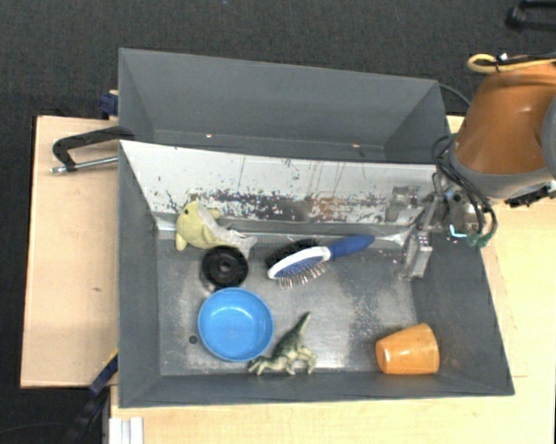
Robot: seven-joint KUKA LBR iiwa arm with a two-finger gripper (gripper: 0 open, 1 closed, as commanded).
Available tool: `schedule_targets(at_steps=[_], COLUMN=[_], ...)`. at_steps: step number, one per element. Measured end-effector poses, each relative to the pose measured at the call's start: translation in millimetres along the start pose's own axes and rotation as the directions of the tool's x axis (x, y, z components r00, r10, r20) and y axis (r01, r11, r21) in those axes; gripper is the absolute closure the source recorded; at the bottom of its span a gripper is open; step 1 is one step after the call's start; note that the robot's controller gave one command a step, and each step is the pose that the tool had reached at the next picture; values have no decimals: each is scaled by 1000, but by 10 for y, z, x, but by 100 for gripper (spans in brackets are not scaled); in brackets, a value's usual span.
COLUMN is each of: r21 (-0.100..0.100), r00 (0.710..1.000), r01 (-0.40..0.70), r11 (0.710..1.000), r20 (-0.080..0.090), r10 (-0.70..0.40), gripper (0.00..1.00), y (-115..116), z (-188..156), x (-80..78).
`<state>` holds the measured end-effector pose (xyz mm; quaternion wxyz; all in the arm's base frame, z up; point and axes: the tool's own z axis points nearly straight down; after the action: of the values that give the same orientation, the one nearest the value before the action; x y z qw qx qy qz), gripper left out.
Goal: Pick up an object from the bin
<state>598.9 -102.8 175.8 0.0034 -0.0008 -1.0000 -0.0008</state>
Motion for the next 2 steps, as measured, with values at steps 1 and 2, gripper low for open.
schedule_targets(at_steps=[1,2], r21=[-4,-1], r00=[995,999], r01=[-99,-43], r11=[995,999], r20=[-1,18], r10=[99,43], gripper=[0,0], y=[838,1422], z=[710,761], x=[278,126])
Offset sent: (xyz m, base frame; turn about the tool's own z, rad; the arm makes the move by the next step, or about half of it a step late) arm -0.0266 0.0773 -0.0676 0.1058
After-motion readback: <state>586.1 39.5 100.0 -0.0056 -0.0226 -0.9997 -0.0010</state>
